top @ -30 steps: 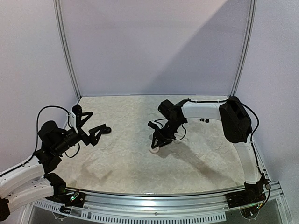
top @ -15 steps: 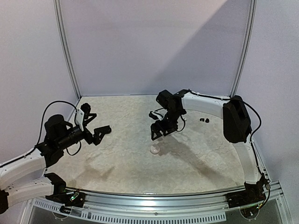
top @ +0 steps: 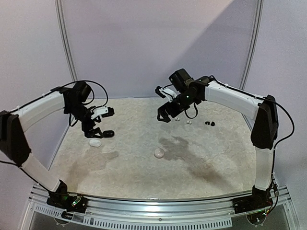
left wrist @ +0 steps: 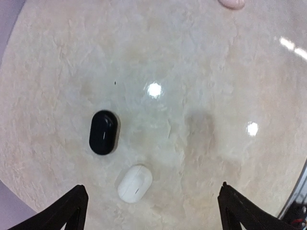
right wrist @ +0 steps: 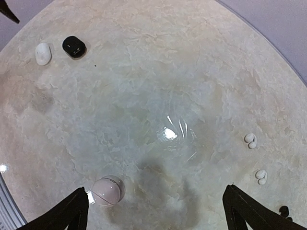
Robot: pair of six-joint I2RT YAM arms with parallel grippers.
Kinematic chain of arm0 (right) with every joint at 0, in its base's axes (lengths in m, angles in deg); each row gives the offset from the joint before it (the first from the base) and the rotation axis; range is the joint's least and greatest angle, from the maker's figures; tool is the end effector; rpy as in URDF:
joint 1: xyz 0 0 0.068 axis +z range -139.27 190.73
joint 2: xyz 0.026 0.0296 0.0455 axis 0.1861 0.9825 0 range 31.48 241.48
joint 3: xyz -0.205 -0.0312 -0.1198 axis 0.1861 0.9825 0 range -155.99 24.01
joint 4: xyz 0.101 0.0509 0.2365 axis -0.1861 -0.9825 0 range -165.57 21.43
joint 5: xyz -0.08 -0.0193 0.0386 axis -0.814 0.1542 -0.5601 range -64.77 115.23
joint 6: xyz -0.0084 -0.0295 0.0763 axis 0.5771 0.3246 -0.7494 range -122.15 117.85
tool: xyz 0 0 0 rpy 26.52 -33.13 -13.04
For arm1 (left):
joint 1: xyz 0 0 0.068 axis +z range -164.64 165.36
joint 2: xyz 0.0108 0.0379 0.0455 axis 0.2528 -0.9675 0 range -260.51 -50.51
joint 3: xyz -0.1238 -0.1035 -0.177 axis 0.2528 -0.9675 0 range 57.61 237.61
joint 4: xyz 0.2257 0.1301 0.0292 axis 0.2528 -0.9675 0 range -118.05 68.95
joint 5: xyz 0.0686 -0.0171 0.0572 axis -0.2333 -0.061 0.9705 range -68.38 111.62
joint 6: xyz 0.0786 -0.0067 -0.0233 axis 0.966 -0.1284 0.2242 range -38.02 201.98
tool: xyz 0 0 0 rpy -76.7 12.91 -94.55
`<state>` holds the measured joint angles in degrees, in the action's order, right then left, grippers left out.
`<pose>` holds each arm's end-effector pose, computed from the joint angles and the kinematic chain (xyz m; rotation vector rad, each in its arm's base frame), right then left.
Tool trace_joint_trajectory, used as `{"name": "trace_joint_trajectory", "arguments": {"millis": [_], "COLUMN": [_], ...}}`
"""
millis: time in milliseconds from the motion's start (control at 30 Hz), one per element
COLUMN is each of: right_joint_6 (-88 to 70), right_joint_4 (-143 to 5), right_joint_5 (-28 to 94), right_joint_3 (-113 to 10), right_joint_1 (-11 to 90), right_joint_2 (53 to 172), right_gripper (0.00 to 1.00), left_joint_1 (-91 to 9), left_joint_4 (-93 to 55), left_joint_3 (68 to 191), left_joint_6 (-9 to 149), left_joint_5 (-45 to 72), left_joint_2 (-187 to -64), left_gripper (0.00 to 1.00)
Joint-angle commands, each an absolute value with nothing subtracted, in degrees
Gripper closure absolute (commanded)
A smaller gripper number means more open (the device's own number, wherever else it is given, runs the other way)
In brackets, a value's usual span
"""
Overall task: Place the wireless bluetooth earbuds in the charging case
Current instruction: Pick up the charging case from the corner of the board.
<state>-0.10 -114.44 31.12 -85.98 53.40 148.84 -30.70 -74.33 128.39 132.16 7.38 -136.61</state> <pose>0.3360 0.3198 0.2289 -1.0075 2.3354 0.4159 0.2927 -0.1025 0.2019 1.5333 2.2333 -0.1732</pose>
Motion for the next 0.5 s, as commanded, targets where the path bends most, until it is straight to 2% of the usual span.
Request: {"name": "trace_joint_trajectory", "arguments": {"millis": [0,67,267,467], "right_joint_6": [2.8,2.6,0.8,-1.6], "right_joint_4": [-110.1,-109.8,-109.9,-109.8], "right_joint_5": [31.6,31.7,32.3,33.8], "right_joint_3": [-83.4,-83.4,-82.9,-82.5], "right_joint_1": [53.2,53.1,53.1,53.1], "right_joint_2": [148.0,148.2,147.9,147.7], "right_gripper": [0.01,0.01,0.01,0.01], "left_joint_1": [-26.0,-25.5,-25.4,-25.5], "left_joint_4": [-100.2,-100.9,-91.1,-85.6], "left_joint_3": [145.9,150.6,151.2,157.4], "left_joint_6": [142.7,143.1,151.0,150.7], "left_joint_5": [9.8,10.6,13.6,12.7], "left_joint_2": [-149.1,-154.9,-162.8,-172.1], "left_gripper": [0.12,0.14,0.13,0.16]}}
